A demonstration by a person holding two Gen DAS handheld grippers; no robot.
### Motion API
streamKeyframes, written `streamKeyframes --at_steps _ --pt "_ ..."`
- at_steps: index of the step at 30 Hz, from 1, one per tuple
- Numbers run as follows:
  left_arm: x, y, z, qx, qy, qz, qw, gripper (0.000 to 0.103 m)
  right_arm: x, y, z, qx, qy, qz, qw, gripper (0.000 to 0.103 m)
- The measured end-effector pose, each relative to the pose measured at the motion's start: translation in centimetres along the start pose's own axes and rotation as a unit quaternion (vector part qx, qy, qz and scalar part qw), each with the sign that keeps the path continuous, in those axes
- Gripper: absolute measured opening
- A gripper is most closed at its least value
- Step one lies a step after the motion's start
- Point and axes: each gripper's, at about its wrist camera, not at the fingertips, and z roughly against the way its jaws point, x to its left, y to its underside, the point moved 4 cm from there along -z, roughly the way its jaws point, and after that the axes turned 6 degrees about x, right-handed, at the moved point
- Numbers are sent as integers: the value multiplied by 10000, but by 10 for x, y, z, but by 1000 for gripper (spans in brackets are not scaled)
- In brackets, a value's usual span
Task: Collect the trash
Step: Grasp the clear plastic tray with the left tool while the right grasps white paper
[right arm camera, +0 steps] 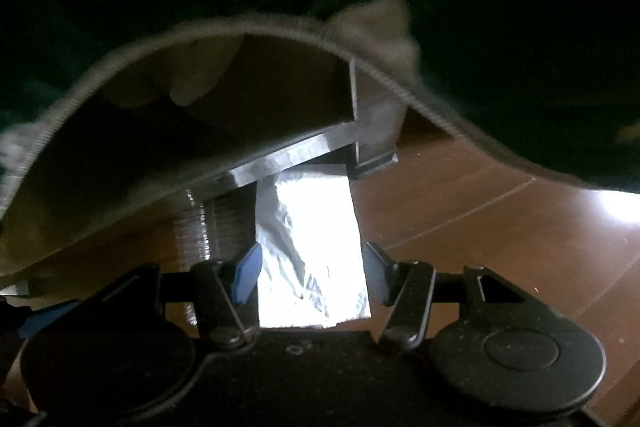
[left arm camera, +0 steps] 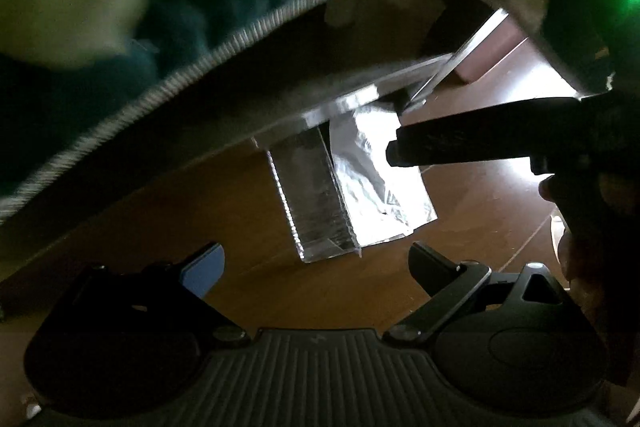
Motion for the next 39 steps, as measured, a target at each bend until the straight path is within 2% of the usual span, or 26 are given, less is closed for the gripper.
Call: streamKeyframes --at_steps 9,14,18,22,24,25,27,28,29,32,39 --pt "0 -12 -45 263 -8 133 9996 97 0 -9 -41 -14 30 108 9999 55" --pt "-1 -11 -61 459 7 68 9989 69 1 -10 -54 11 -36 121 9999 55" --pt "2 -10 -67 560 60 169 9983 62 4 -8 -59 -54 46 193 9998 54" --pt "6 -9 -71 663 160 251 9974 47 10 -6 -61 -28 219 370 9991 53" --pt "10 -8 -71 675 274 410 9965 46 14 -3 -62 -8 348 473 9983 52" --pt "12 -7 -70 676 322 460 9961 46 15 -1 -63 -12 389 471 9981 49" --pt "15 -6 -68 635 313 468 9964 46 19 2 -65 -12 489 434 9979 34" --pt "16 -5 -66 601 286 469 9967 45 18 4 -65 0 539 412 9977 8" --pt "18 -4 -64 597 277 484 9967 45 16 6 -65 54 511 350 9981 5" --pt "20 3 -59 663 278 558 9959 45 10 15 -61 138 257 148 9995 4" --pt "17 31 -30 784 496 675 9934 43 5 48 -33 378 121 5 9992 3"
